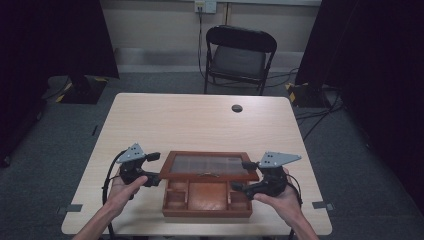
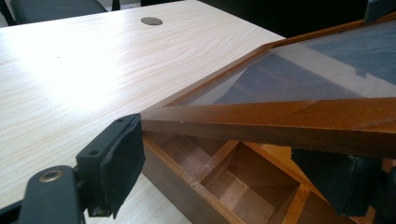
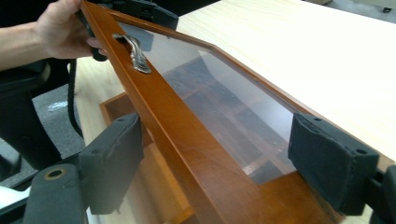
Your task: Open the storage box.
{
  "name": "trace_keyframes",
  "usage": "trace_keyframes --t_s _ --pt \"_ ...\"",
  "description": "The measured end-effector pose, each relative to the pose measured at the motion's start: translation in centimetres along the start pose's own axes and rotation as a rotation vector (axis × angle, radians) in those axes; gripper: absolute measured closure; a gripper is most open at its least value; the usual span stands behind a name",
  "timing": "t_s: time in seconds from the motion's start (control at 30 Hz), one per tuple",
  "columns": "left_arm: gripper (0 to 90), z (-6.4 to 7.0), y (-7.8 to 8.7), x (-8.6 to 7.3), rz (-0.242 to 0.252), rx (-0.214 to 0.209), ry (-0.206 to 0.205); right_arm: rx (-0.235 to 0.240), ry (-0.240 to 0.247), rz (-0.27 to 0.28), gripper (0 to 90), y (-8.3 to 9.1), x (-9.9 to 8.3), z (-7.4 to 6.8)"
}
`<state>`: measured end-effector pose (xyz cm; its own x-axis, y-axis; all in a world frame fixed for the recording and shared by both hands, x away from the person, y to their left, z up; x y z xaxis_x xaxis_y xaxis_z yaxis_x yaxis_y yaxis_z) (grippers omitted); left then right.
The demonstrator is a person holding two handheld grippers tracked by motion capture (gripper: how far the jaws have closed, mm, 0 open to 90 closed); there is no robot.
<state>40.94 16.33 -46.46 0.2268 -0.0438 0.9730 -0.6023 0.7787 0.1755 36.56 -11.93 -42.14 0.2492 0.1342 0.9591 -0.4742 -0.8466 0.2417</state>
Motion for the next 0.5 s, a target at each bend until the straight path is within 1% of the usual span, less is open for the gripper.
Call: trace_keyframes --t_s 0.17,0.3,0.33,0.4,0.5 --pt "16.6 0.0 -0.2 0.3 0.009 0.001 0.009 -0.024 0.0 0.015 18.1 0.2 0.1 0.8" --pt "15.6 -0.1 -0.4 0.4 0.016 0.002 0.019 -0.05 -0.002 0.011 18.0 0.3 0.1 1.5" --pt "15.5 -0.2 -0.4 0.4 0.017 0.005 0.015 -0.051 -0.003 0.013 18.3 0.4 0.1 1.6" --pt "15.7 -0.2 -0.5 0.5 0.015 0.003 0.02 -0.058 -0.008 0.018 18.2 0.4 0.2 1.9" --pt "16.3 -0.2 -0.7 1.0 0.009 0.001 0.0 -0.069 -0.014 0.031 19.7 0.3 0.3 2.4"
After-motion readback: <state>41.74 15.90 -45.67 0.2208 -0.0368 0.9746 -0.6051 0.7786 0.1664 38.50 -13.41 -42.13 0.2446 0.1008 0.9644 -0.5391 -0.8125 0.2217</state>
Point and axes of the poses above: each handheld gripper's, and its own axes: y roughly backward along the jaws, x roughly out of its top, z roughly to its right, the point moved 8 cm from there along -y, roughly forward along the jaws, and after that the axes turned 15 degrees about z, right-handed, at the moved point
